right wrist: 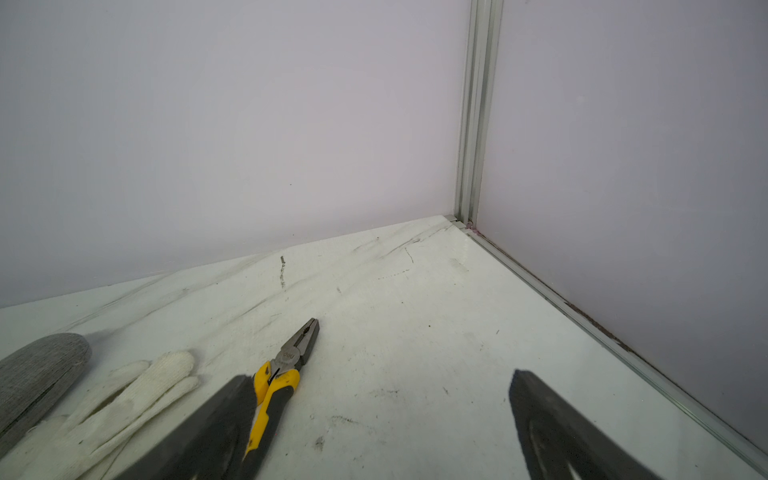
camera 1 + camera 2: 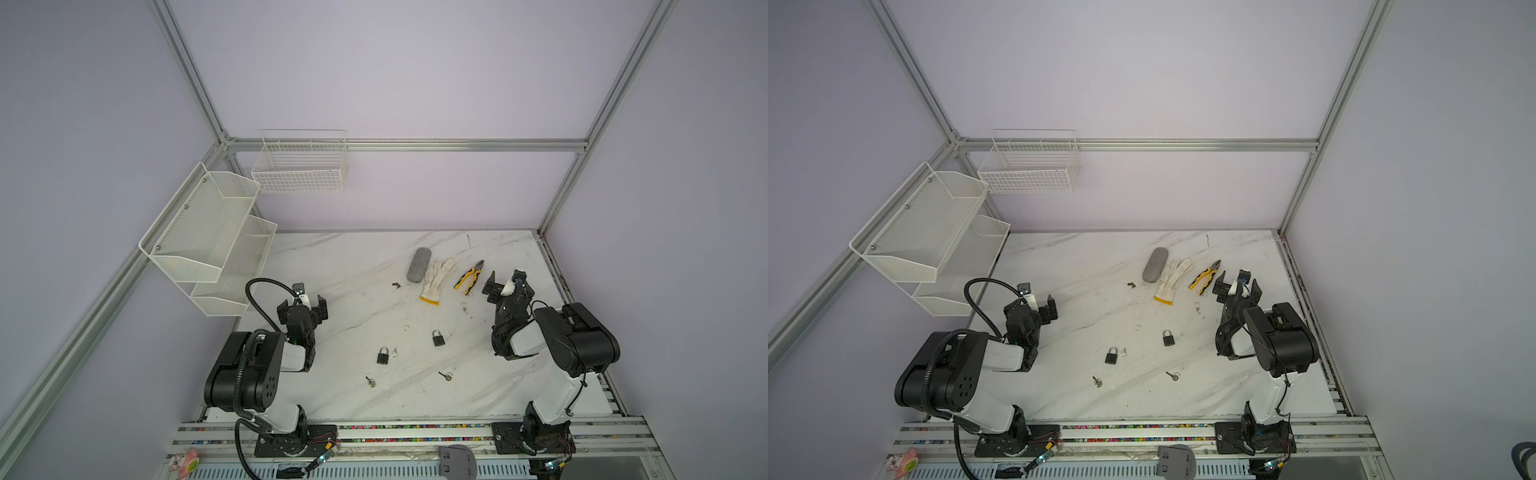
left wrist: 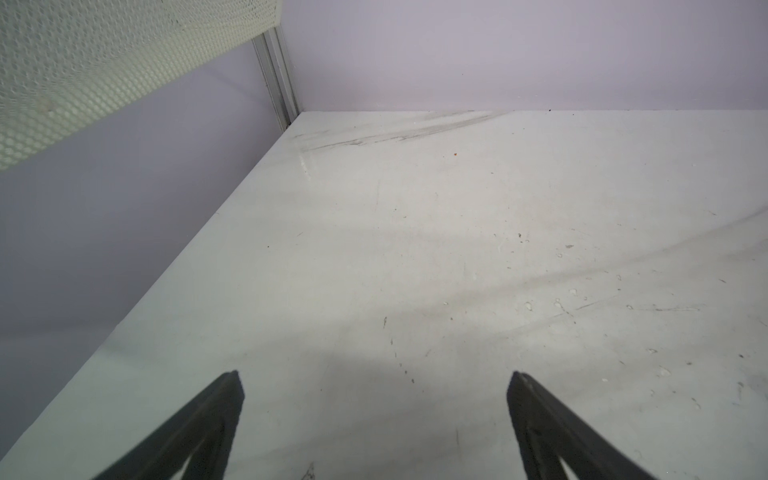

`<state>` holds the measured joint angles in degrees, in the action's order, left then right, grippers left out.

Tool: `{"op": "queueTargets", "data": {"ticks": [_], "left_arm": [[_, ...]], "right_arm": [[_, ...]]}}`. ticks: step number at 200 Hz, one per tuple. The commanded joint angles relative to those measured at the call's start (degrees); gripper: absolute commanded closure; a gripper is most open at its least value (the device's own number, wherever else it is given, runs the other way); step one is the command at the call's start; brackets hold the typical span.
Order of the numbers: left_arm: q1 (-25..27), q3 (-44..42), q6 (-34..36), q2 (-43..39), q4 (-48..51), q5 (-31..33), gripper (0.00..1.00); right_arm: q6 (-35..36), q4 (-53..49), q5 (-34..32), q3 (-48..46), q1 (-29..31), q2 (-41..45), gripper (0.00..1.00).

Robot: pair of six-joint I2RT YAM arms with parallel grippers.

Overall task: Unlock with the key
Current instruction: 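Move both grippers forward over the table toward the padlocks and key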

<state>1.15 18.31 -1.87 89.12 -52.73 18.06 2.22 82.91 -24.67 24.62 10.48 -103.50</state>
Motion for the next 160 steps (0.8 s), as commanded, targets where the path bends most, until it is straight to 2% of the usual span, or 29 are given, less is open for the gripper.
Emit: {"op": "queueTargets", "data": {"ticks": [1, 14, 25, 35, 43, 64, 75, 86, 106, 123, 134, 145, 160], "left_arm": [[0.0, 3.0, 0.8, -6.2, 3.1, -0.9, 0.0], [-0.1, 3.5, 0.0, -11.0, 8.3, -1.4, 0.0], [-0.1, 4.2, -1.4, -14.5, 12.8, -1.4, 0.0], [-0.1, 5.5, -3.4, -17.3, 17.0, -1.4, 0.0], [-0.1, 7.0, -5.5, -19.6, 21.1, -1.9, 0.0], [-0.1, 11.6, -12.1, -24.3, 32.3, -6.1, 0.0], [-0.2, 13.5, -15.8, -25.8, 36.0, -8.2, 0.0], [-0.2, 15.3, -20.9, -27.1, 39.4, -8.8, 0.0], [-0.3, 15.5, -29.1, -28.3, 40.5, -7.6, 0.0], [-0.6, 15.1, -30.9, -28.5, 39.5, -12.2, 0.0], [-0.7, 16.7, -32.6, -28.4, 44.1, -13.6, 0.0], [-0.6, 18.8, -31.5, -28.7, 49.0, -17.0, 0.0], [-0.4, 18.1, -33.5, -29.3, 50.7, -20.7, 0.0]], "right_arm": [[1.3, 3.7, -1.8, -1.3, -0.1, 2.5, 0.03], [2.2, 3.9, 0.8, -3.9, 0.0, 7.0, 0.03], [1.9, -1.3, 1.3, -3.2, -0.1, 11.5, 0.03], [0.9, -9.0, 1.4, -0.4, -0.1, 15.6, 0.03], [-2.9, -17.5, 2.6, 2.5, -0.1, 18.8, 0.03], [-5.6, -32.8, 7.0, 9.4, -0.1, 24.2, 0.03], [-12.8, -42.6, 7.1, 13.4, -0.1, 26.5, 0.03], [-16.3, -50.6, 8.0, 16.2, -0.2, 28.0, 0.03], [-20.9, -52.2, 16.4, 15.0, -0.1, 30.3, 0.03], [-26.0, -56.9, 18.5, 15.4, -0.2, 32.0, 0.03], [-26.0, -60.9, 19.3, 16.7, -0.1, 32.4, 0.03], [-24.8, -65.2, 20.9, 18.2, -0.2, 31.9, 0.03], [-25.0, -67.5, 25.4, 18.8, 0.3, 31.4, 0.03]]}}
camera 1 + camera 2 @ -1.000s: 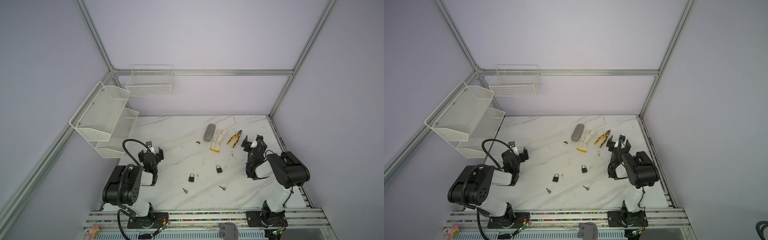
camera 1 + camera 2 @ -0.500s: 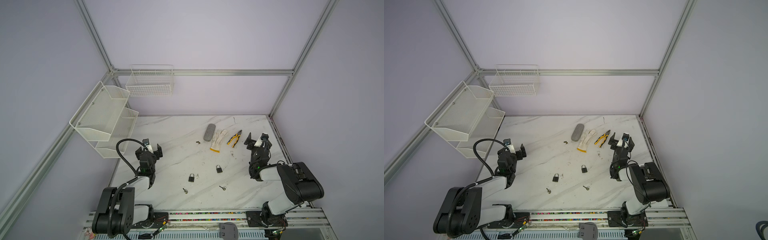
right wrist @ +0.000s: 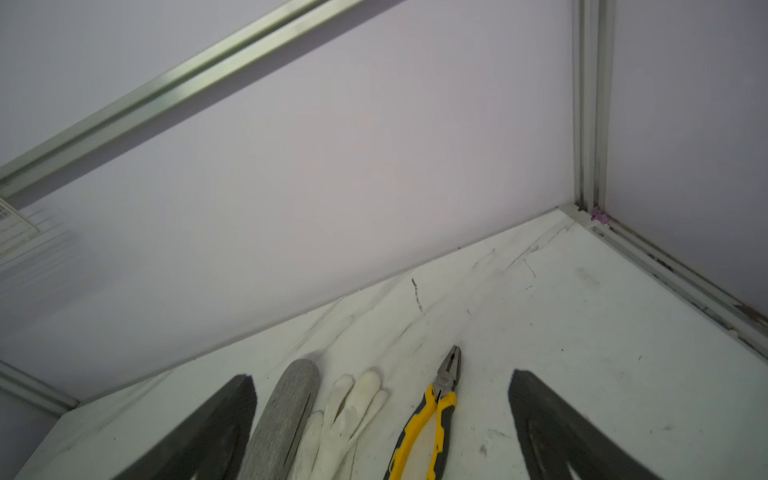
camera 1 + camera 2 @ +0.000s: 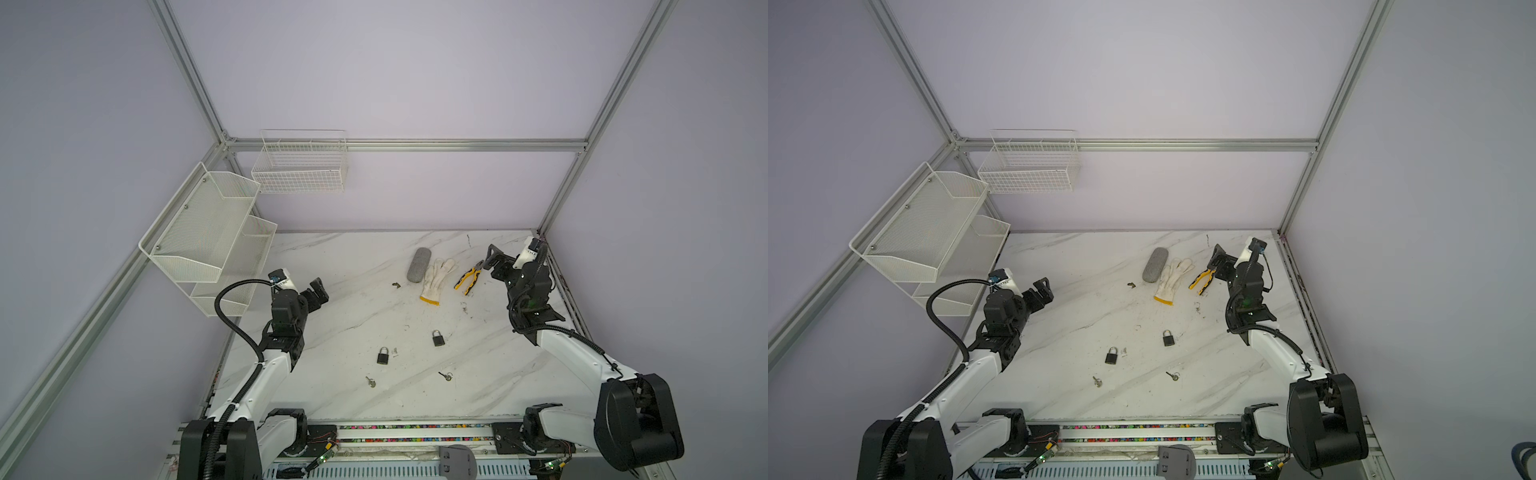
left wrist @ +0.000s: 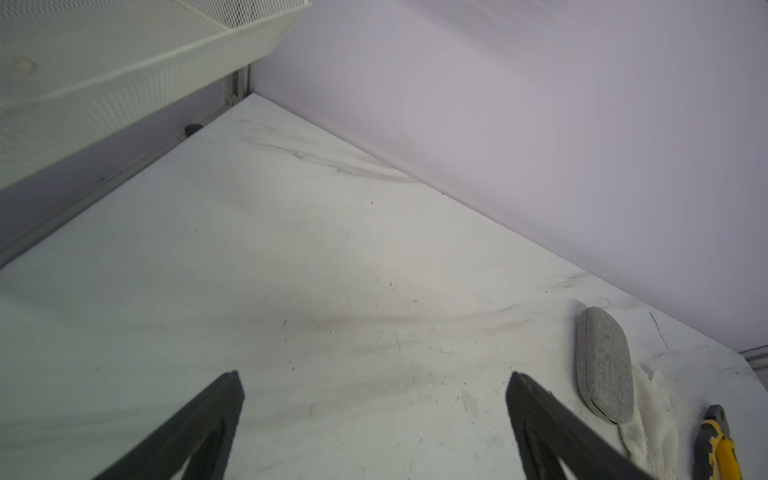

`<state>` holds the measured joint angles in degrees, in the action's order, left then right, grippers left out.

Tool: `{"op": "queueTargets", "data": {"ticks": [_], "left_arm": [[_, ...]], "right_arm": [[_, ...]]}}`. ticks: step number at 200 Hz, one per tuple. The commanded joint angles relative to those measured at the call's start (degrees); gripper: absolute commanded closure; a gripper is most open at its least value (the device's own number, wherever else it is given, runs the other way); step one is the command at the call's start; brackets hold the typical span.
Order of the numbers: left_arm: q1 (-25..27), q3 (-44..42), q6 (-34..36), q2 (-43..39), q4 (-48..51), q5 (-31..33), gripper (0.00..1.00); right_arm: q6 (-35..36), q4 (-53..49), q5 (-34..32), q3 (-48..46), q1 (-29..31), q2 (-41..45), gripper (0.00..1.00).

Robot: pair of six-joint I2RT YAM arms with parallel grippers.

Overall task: Unlock with the key
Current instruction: 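Move both grippers forward over the table toward the padlocks and key, then lower the right gripper onto the silver key ring while the left gripper approaches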

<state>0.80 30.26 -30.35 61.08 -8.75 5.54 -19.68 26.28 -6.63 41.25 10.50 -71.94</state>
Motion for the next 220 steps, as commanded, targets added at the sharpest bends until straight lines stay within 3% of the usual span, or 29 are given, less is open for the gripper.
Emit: {"op": "queueTargets", "data": {"ticks": [1, 33, 80, 125, 220], "left_arm": [[-0.1, 6.1, -5.1, -1.3, 6.7, -8.5, 0.0], [1.8, 3.0, -8.4, -3.8, 8.3, -15.9, 0.0], [12.2, 0.8, -10.9, -9.8, 16.0, -13.8, 0.0], [24.0, 1.2, -14.6, -10.1, 19.3, -11.5, 0.0], [40.9, 2.9, -21.6, -4.5, 19.4, -4.4, 0.0]], "right_arm": [[-3.2, -11.1, 7.6, 2.2, 0.3, -0.2, 0.03], [-0.4, -18.0, 5.5, 4.8, 5.0, -1.6, 0.03], [-1.2, -26.1, 1.1, 6.9, 17.7, -1.4, 0.03], [-2.2, -31.8, -2.3, 4.7, 26.9, 0.5, 0.03], [-20.5, -53.8, -6.4, 3.7, 36.6, 1.1, 0.06]]}}
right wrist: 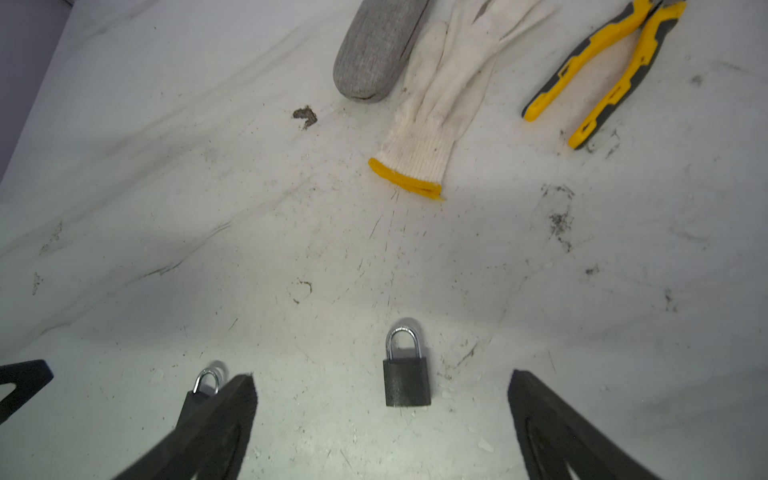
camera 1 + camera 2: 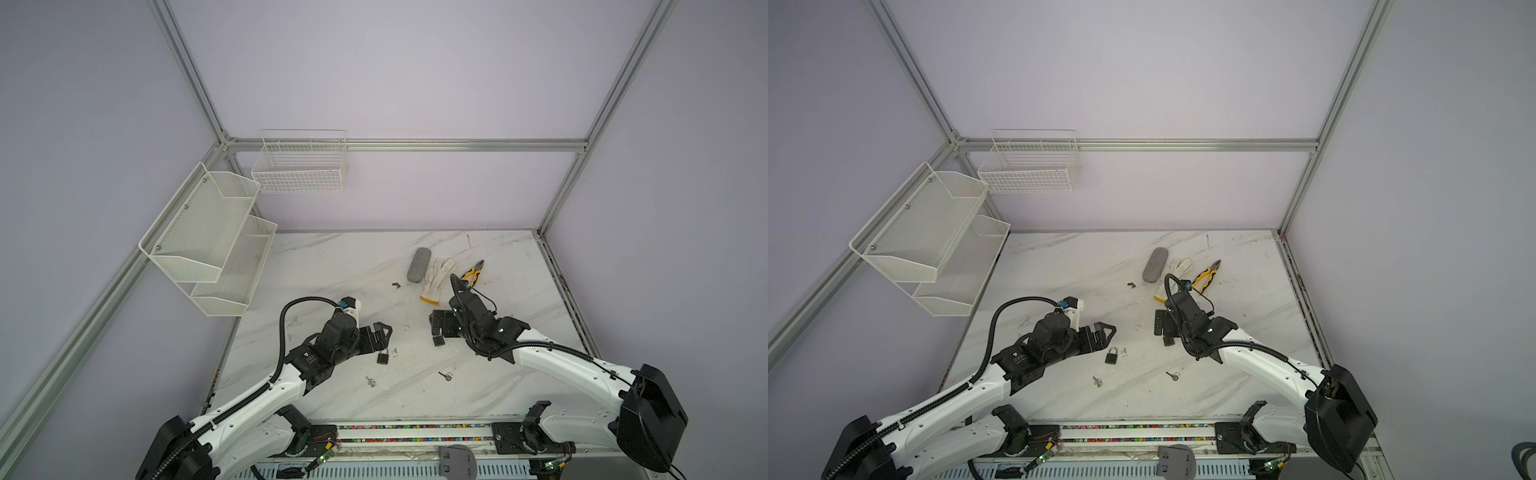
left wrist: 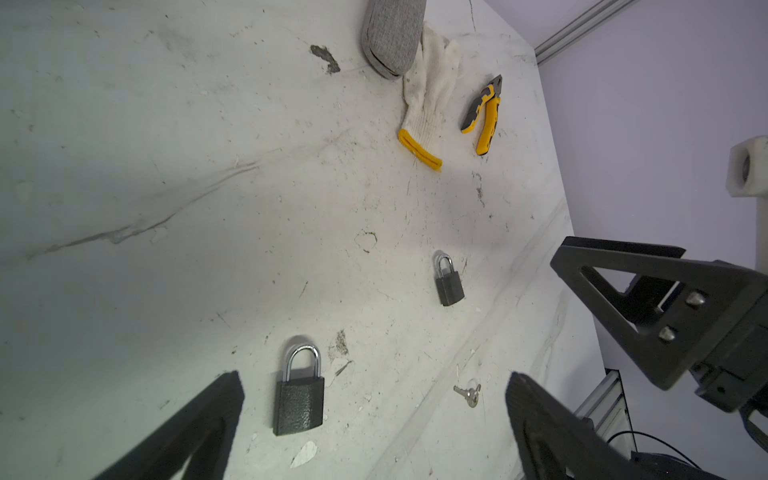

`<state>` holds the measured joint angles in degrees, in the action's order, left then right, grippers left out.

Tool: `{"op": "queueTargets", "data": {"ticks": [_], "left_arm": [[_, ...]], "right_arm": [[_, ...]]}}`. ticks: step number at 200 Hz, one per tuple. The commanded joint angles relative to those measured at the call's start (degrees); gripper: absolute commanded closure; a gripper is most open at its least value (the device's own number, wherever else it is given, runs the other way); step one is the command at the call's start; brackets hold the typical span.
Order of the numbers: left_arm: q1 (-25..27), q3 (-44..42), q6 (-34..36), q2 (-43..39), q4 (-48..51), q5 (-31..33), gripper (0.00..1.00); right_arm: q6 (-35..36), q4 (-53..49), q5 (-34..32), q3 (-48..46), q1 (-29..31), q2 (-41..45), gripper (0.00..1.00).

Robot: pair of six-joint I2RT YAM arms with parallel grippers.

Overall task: Unlock with the key
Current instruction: 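Lower the right gripper onto the silver key ring while the left gripper approaches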

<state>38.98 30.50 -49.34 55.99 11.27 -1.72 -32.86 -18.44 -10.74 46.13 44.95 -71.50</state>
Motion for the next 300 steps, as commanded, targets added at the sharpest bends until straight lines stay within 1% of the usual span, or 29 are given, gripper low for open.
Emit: {"op": "queueTargets", "data": {"ticks": [1, 32, 72, 92, 108, 126, 140, 147, 163, 176, 205, 246, 261, 283, 300], "left_arm": [[2.8, 2.6, -2.7, 0.6, -0.6, 3.0, 0.0], [6.3, 2.9, -4.6, 2.4, -0.6, 4.6, 0.0], [7.7, 2.5, -4.8, 4.0, -0.6, 3.9, 0.0], [7.7, 2.5, -4.1, 4.3, -0.6, 3.1, 0.0], [7.7, 2.4, -3.7, 4.5, -0.5, 2.4, 0.0], [7.7, 2.5, -3.6, 4.8, -0.2, 2.0, 0.0], [7.7, 2.6, -3.2, 5.1, -0.2, 1.6, 0.0], [7.7, 2.8, -2.9, 5.4, -0.2, 1.4, 0.0], [7.7, 3.2, -2.3, 6.2, -0.2, 0.8, 0.0], [7.7, 3.7, -2.0, 7.0, -0.2, 0.1, 0.0], [7.7, 4.2, -1.5, 8.1, -0.2, -0.7, 0.0], [7.7, 4.1, -1.4, 8.3, -0.2, -1.1, 0.0], [7.7, 4.2, -1.3, 8.4, -0.2, -1.1, 0.0], [7.7, 4.3, -1.3, 8.5, -0.2, -1.3, 0.0], [7.7, 4.4, -1.4, 8.5, -0.4, -1.4, 0.0]], "right_arm": [[-7.5, -9.3, -2.3, -1.2, 2.2, 0.7, 0.06], [-15.2, -14.6, -3.3, -2.1, 6.4, -0.8, 0.1], [-24.8, -16.0, -2.6, -3.9, 11.0, -2.0, 0.29], [-27.8, -14.6, -1.9, -5.1, 12.5, -4.1, 0.34], [-29.8, -14.3, -1.9, -5.1, 13.4, -5.9, 0.41], [-31.9, -13.9, -2.2, -5.3, 14.2, -6.9, 0.44], [-33.4, -13.3, -1.8, -5.7, 14.7, -6.9, 0.49], [-34.3, -13.2, -1.7, -5.7, 14.9, -8.5, 0.5], [-35.0, -12.8, -1.8, -5.8, 15.1, -9.2, 0.51], [-35.7, -12.9, -1.9, -5.8, 15.4, -9.8, 0.54], [-36.9, -13.5, -2.4, -6.0, 16.2, -11.0, 0.57], [-38.0, -15.3, -3.6, -6.2, 16.6, -10.3, 0.63], [-38.4, -14.9, -3.5, -6.8, 16.6, -9.8, 0.68], [-38.3, -14.5, -3.4, -7.1, 16.6, -9.7, 0.69], [-38.3, -14.8, -3.5, -7.2, 16.6, -10.1, 0.71]]}}
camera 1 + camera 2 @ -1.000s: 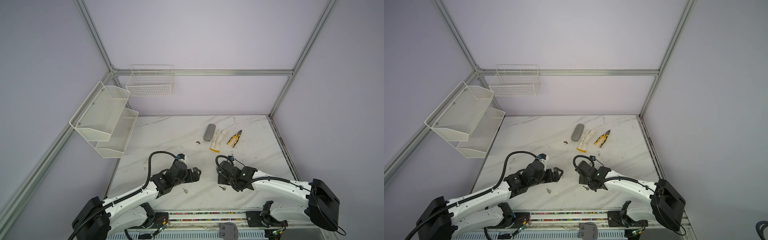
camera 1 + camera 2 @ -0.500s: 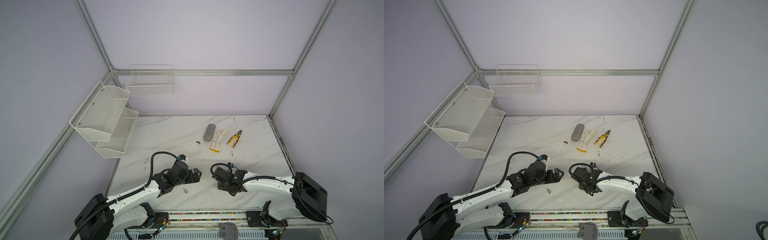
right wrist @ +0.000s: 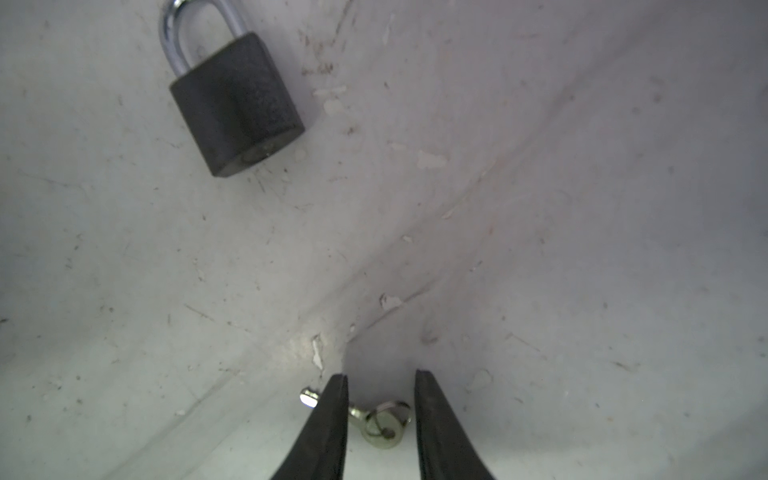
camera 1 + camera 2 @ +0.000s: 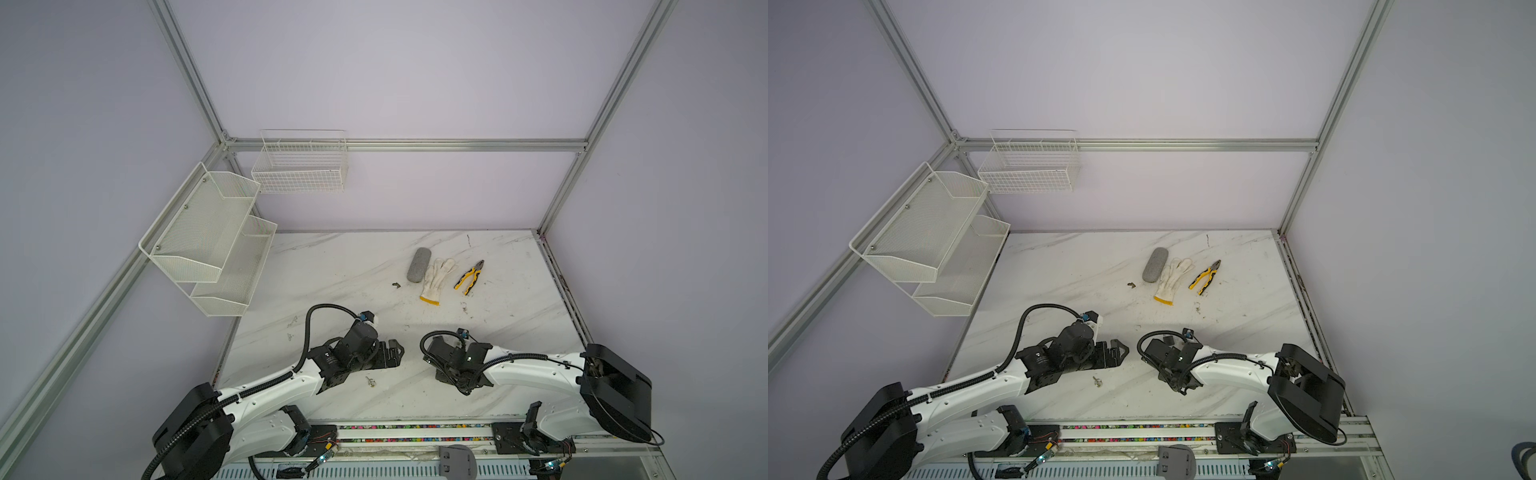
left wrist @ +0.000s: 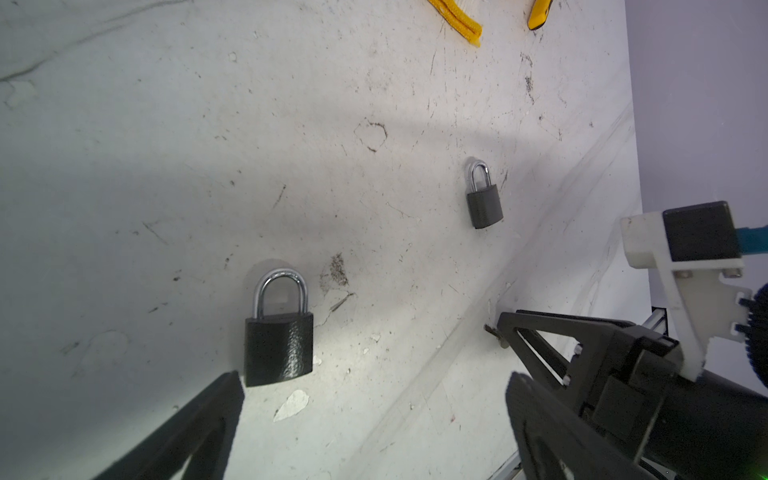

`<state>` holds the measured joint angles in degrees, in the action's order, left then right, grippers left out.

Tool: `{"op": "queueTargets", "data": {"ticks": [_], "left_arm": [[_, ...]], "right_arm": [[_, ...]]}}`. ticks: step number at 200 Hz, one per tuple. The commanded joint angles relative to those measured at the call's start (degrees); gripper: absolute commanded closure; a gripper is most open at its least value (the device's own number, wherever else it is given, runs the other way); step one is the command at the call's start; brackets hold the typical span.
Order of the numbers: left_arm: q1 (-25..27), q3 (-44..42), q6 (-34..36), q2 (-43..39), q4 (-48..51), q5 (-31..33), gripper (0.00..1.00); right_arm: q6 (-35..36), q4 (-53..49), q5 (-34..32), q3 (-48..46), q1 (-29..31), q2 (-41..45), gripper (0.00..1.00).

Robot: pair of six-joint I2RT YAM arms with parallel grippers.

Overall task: Unlock with the key
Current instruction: 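Lower the right gripper onto the silver key ring while the left gripper approaches, then close the right gripper on the key ring and pick up the key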

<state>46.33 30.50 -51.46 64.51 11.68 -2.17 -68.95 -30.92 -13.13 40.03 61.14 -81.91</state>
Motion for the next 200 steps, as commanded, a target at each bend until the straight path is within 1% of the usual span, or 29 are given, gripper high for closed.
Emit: {"op": "queueTargets", "data": {"ticks": [1, 10, 35, 54, 90, 96, 103, 126, 145, 160, 172, 200], "left_arm": [[0.3, 4.4, 0.7, 0.0, -0.8, -1.0, 0.0], [0.3, 4.4, 0.8, 0.0, -0.8, -1.2, 0.0], [0.3, 4.4, 0.8, 0.0, -0.8, -1.3, 0.0], [0.3, 4.4, 0.8, 0.0, -0.8, -1.3, 0.0], [0.3, 4.6, 0.9, -0.1, -0.8, -1.2, 0.0], [0.3, 4.6, 0.9, -0.1, -0.8, -1.3, 0.0], [0.3, 4.6, 1.0, -0.2, -0.8, -1.3, 0.0], [0.3, 4.7, 0.9, -0.5, -0.7, -1.5, 0.0], [0.3, 4.6, 1.0, -0.9, -0.8, -1.5, 0.0], [0.3, 4.4, 1.1, -1.1, -0.7, -1.3, 0.0], [0.3, 4.2, 1.0, -1.2, -0.7, -1.1, 0.0], [0.3, 4.0, 0.8, -1.2, -0.5, -1.5, 0.0]], "right_arm": [[-2.2, -2.2, -1.1, -1.1, 0.4, 0.3, 0.72], [-2.2, -2.5, -1.1, -1.3, 0.4, 0.3, 0.74], [-2.5, -3.0, -1.2, -1.5, 0.4, 0.8, 0.76], [-2.6, -3.7, -1.6, -1.6, 0.4, 1.1, 0.82], [-2.5, -4.2, -1.6, -1.4, 0.4, 1.5, 0.83], [-2.2, -4.3, -1.6, -1.3, 0.4, 1.7, 0.81], [-1.9, -4.8, -1.9, -0.7, 0.4, 1.9, 0.75], [-1.6, -8.3, -3.4, 1.0, 1.0, 2.9, 0.67], [-2.7, -8.5, -0.9, 0.0, 2.4, 5.3, 0.66], [-3.6, -9.8, -1.2, 0.6, 3.9, 5.9, 0.65], [-3.8, -10.5, -1.9, 1.4, 5.0, 5.5, 0.64], [-3.0, -7.7, -0.3, 0.8, 6.0, 3.5, 0.64]]}}
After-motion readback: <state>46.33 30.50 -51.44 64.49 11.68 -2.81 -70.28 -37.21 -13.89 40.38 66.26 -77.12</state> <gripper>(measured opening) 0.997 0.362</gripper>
